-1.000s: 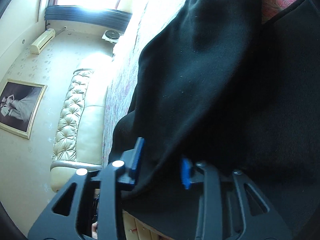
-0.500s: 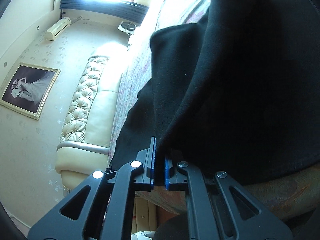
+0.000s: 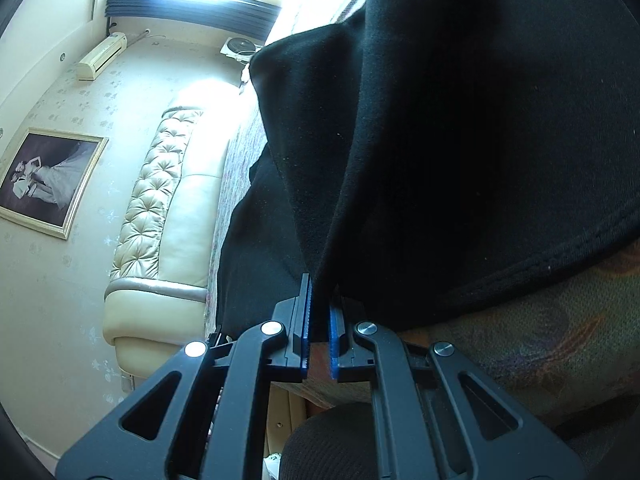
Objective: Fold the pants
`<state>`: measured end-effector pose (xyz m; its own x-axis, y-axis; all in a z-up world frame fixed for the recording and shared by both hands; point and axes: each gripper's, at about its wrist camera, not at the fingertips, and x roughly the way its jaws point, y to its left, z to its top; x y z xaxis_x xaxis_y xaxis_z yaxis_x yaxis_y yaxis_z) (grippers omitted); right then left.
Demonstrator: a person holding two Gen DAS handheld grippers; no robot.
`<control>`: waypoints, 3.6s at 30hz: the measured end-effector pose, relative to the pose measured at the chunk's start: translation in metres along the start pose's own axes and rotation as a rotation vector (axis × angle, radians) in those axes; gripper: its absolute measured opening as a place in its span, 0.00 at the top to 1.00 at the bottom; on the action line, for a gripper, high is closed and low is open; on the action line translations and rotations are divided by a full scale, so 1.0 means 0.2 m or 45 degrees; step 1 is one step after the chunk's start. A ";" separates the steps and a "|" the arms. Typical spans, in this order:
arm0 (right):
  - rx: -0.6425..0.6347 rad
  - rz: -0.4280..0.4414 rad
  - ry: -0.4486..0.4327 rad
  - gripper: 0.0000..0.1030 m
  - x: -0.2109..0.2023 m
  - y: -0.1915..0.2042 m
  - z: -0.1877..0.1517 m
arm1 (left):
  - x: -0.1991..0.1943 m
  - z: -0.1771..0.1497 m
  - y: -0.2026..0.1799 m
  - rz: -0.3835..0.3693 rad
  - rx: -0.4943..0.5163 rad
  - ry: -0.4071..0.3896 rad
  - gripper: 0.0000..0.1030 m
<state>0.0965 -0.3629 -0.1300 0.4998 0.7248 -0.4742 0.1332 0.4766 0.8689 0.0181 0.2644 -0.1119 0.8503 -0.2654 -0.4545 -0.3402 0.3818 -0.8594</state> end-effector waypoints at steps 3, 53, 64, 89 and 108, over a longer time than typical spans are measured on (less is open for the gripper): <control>-0.036 -0.021 0.001 0.94 0.01 0.03 0.01 | 0.02 0.00 0.04 -0.003 -0.025 0.009 0.89; 0.091 0.045 -0.514 0.95 -0.91 -0.38 1.52 | 0.79 -1.96 -1.12 -0.174 0.348 0.662 0.17; 0.018 0.126 -0.576 0.95 -1.35 -0.33 1.25 | 0.83 -1.88 -1.08 -0.143 0.168 0.494 0.17; 0.071 0.225 -0.618 0.95 -1.56 -0.39 0.96 | 0.85 -1.81 -1.11 -0.079 0.211 0.559 0.87; 0.240 0.096 -0.595 0.95 -1.60 -0.76 0.70 | 0.80 -1.93 -1.09 0.033 0.313 0.604 0.89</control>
<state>0.0359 -0.7370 -0.0903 0.8377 0.4333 -0.3325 0.2124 0.3026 0.9292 0.0731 -0.2029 -0.0871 0.5487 -0.6026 -0.5795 -0.2060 0.5744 -0.7923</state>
